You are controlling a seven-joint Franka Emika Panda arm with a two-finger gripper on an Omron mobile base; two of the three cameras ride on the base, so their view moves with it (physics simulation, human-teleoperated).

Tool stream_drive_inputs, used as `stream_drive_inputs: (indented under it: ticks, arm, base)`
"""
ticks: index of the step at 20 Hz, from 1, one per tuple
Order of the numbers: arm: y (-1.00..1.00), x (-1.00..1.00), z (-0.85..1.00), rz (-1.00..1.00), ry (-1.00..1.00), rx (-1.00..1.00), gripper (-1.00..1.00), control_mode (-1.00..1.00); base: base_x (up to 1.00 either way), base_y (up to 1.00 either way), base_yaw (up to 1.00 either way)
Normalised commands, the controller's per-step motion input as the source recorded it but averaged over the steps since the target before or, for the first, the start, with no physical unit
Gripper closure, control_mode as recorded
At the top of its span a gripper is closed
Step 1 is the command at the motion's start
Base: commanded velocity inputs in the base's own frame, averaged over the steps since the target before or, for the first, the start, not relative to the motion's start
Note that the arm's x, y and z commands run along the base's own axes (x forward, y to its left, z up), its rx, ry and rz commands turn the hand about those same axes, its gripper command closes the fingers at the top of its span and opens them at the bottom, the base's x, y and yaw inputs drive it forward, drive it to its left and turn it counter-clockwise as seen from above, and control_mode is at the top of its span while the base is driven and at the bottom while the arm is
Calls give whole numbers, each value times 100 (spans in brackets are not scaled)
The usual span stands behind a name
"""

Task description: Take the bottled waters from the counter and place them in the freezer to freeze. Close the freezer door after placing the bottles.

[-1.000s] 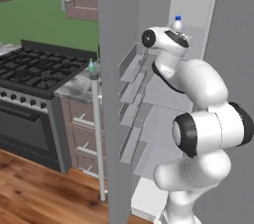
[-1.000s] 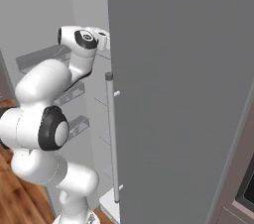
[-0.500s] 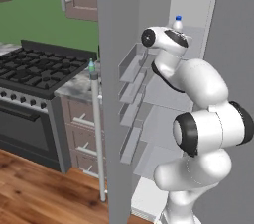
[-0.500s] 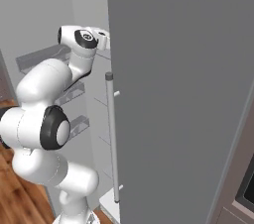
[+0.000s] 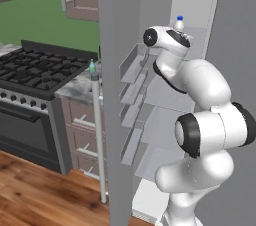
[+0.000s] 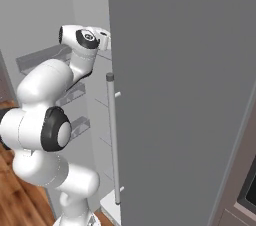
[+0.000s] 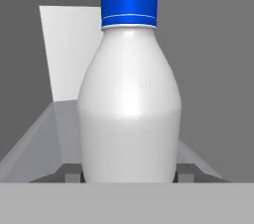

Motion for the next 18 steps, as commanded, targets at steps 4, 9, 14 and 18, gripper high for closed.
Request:
stream_drive_inputs:
  ticks: [4,9,14,18]
  arm:
    - [0,0,0,0,0,0,-100,-100]
    - [0,-16,5,2,-2,7,-100,-100]
    - [15,-24,18,7,0,4,-100,-100]
    - [23,-22,3,6,0,0,-100,-100]
  base:
    - [0,0,0]
    - [0,0,0]
    - [0,0,0]
    - [0,0,0]
